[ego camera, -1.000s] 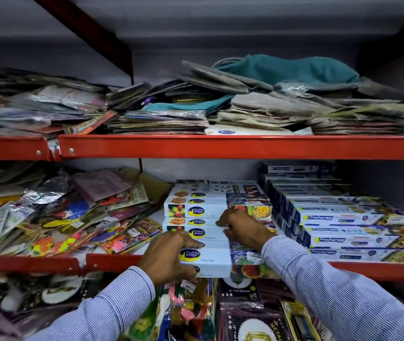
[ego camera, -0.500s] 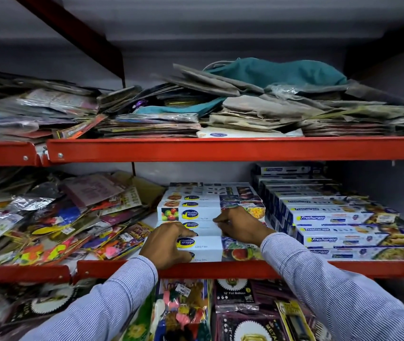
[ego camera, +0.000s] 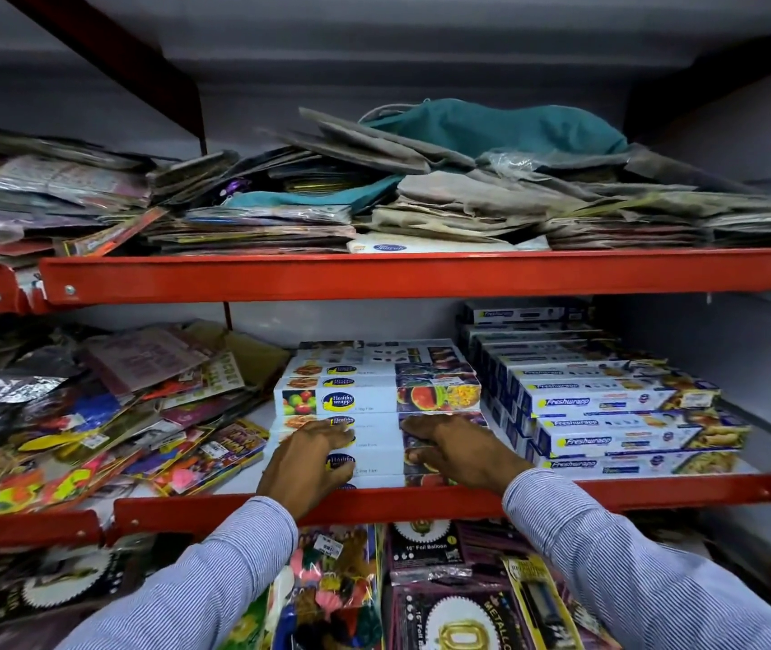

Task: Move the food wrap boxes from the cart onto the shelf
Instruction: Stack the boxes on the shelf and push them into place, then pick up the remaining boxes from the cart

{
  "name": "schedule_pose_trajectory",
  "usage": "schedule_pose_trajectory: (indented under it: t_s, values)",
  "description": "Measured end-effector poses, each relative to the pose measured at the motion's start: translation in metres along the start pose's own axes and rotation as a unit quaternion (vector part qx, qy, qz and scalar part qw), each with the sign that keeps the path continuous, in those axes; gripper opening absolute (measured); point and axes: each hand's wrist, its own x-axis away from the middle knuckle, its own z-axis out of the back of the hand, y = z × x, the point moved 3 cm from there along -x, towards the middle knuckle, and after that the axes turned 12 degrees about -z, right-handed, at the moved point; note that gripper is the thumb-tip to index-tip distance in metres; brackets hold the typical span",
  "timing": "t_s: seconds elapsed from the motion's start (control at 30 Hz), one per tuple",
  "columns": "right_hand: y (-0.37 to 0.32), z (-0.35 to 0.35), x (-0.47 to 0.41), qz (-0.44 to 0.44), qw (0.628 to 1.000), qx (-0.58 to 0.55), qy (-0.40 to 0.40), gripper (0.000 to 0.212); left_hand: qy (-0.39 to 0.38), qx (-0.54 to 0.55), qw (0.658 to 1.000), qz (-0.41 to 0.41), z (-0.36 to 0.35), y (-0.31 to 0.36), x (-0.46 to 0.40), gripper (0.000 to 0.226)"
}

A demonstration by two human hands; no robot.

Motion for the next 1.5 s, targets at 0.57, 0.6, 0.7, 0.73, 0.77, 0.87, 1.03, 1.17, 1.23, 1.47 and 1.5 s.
schedule_pose_trajectory:
  t_s: [0.57,0.6,0.7,0.73,0.77,0.87,1.03,1.17,1.23,1.47,1.5]
  values:
    - [-0.014,-0.005,0.043,0.023,0.997,0.020,0.077,0.059,0.033,-0.110,0.990,-0.077,0.001,0.037,0.044,0.061]
    - [-0.017,-0.007,0.055,0.029,0.995,0.020,0.098,0.059,0.041,-0.108,0.990,-0.085,0.000,0.043,0.057,0.062]
    - [-0.020,-0.029,0.096,0.027,0.992,-0.003,0.126,0.057,0.025,-0.086,0.993,-0.079,-0.018,0.058,0.106,0.065]
    - [-0.020,-0.041,0.109,0.021,0.991,-0.006,0.128,0.059,0.017,-0.083,0.994,-0.072,-0.024,0.062,0.122,0.066]
    - [-0.019,-0.053,0.122,0.016,0.991,-0.013,0.131,0.061,0.004,-0.081,0.995,-0.064,-0.030,0.065,0.138,0.066]
    - [-0.012,-0.103,0.162,-0.022,0.995,-0.030,0.098,0.058,-0.048,-0.040,0.998,-0.022,-0.059,0.069,0.191,0.068]
    - [0.002,-0.200,0.222,-0.082,0.994,-0.079,-0.004,0.054,-0.157,0.010,0.985,0.068,-0.122,0.067,0.287,0.067]
    - [0.004,-0.282,0.260,-0.131,0.977,-0.110,-0.125,0.051,-0.246,0.057,0.960,0.123,-0.177,0.065,0.360,0.064]
    - [0.006,-0.332,0.277,-0.142,0.964,-0.094,-0.202,0.047,-0.284,0.090,0.943,0.150,-0.211,0.059,0.400,0.061]
    - [0.008,-0.490,0.328,-0.168,0.887,-0.043,-0.428,0.055,-0.359,0.156,0.901,0.186,-0.293,0.049,0.483,0.050]
    - [0.007,-0.515,0.338,-0.167,0.875,-0.032,-0.453,0.056,-0.363,0.156,0.902,0.174,-0.306,0.046,0.497,0.048]
